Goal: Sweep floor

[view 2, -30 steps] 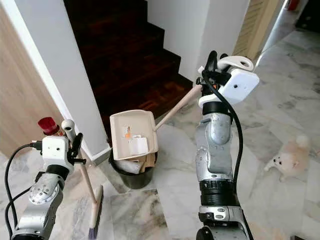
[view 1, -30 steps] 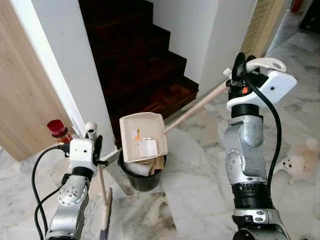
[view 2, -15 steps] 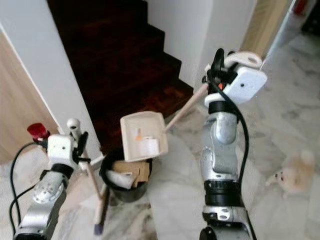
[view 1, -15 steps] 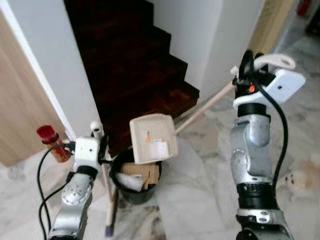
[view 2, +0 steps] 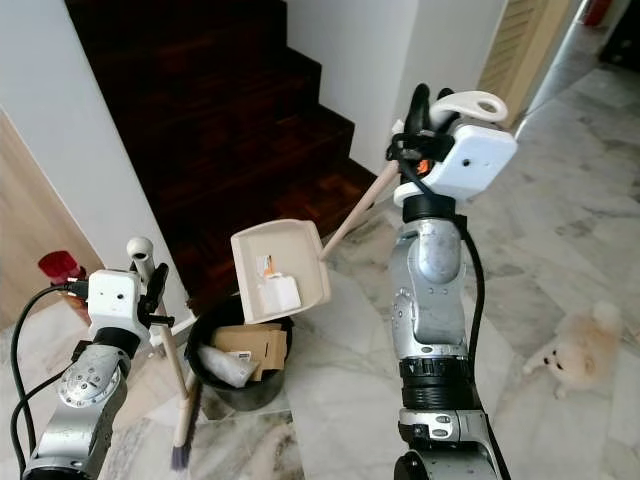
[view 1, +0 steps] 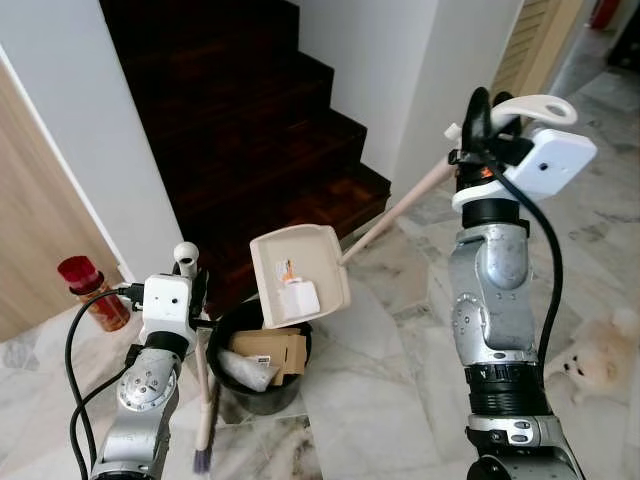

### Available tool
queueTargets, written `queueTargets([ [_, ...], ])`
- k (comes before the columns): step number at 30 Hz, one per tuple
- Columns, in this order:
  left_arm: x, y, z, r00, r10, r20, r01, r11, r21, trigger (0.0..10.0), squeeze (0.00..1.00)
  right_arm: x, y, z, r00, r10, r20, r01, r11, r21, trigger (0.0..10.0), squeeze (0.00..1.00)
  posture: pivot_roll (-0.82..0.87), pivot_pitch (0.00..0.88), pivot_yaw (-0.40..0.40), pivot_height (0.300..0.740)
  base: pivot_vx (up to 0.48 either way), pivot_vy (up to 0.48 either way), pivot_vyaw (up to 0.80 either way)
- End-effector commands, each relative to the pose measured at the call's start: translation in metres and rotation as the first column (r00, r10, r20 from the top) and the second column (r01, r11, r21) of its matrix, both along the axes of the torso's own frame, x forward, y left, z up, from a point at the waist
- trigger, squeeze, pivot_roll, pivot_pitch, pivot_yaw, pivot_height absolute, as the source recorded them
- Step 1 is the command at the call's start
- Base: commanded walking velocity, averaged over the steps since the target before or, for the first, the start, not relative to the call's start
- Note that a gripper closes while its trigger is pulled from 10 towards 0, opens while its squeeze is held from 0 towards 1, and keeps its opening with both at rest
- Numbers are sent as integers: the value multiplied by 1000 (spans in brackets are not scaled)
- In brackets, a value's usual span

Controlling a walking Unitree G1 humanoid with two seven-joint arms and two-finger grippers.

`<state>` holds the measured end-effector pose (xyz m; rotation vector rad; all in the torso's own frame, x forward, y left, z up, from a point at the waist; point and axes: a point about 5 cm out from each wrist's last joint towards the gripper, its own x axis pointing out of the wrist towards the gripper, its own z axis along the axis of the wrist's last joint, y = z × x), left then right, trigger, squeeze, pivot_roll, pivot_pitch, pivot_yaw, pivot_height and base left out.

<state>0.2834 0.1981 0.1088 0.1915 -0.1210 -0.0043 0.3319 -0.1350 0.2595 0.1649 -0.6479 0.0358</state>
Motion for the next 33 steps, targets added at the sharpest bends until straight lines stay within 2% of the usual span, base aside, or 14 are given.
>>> queueTargets([
  [1, 1, -1, 9, 999, -13, 42, 12, 1000, 13, 10000, 0, -17, 11, 26, 985, 47, 164, -42, 999, -30, 10000, 0, 43, 33, -2, 740, 0, 0, 0],
  [7, 0, -4, 9, 999, -30, 44, 29, 999, 27, 10000, 0, -28, 25, 28, 971, 113, 212, -96, 991, -88, 10000, 0, 43, 36, -1, 740, 0, 0, 0],
  [11, 0, -4, 9, 998, -35, 45, 34, 999, 30, 10000, 0, -35, 36, 29, 959, 162, 231, -126, 979, -160, 10000, 0, 41, 37, 1, 740, 0, 0, 0],
  [22, 0, -8, 9, 997, -62, 48, 59, 997, 58, 10000, 0, -47, 55, 33, 938, 206, 280, -151, 967, -204, 10000, 0, 41, 42, 1, 740, 0, 0, 0],
  [24, 0, -8, 9, 997, -65, 49, 62, 996, 59, 10000, 0, -50, 61, 34, 931, 222, 290, -161, 962, -219, 10000, 0, 42, 42, 0, 740, 0, 0, 0],
  [26, 0, -9, 9, 996, -70, 50, 67, 996, 61, 10000, 0, -56, 74, 35, 913, 261, 313, -164, 939, -303, 10000, 0, 41, 39, -1, 740, 0, 0, 0],
  [27, 0, -9, 9, 996, -71, 50, 68, 996, 62, 10000, 0, -57, 76, 34, 911, 267, 315, -164, 934, -316, 10000, 0, 40, 39, -1, 740, 0, 0, 0],
  [33, -1, -12, 9, 995, -83, 50, 80, 994, 69, 10000, 0, -62, 84, 33, 899, 290, 327, -175, 924, -339, 10000, 0, 40, 34, -2, 740, 0, 0, 0],
])
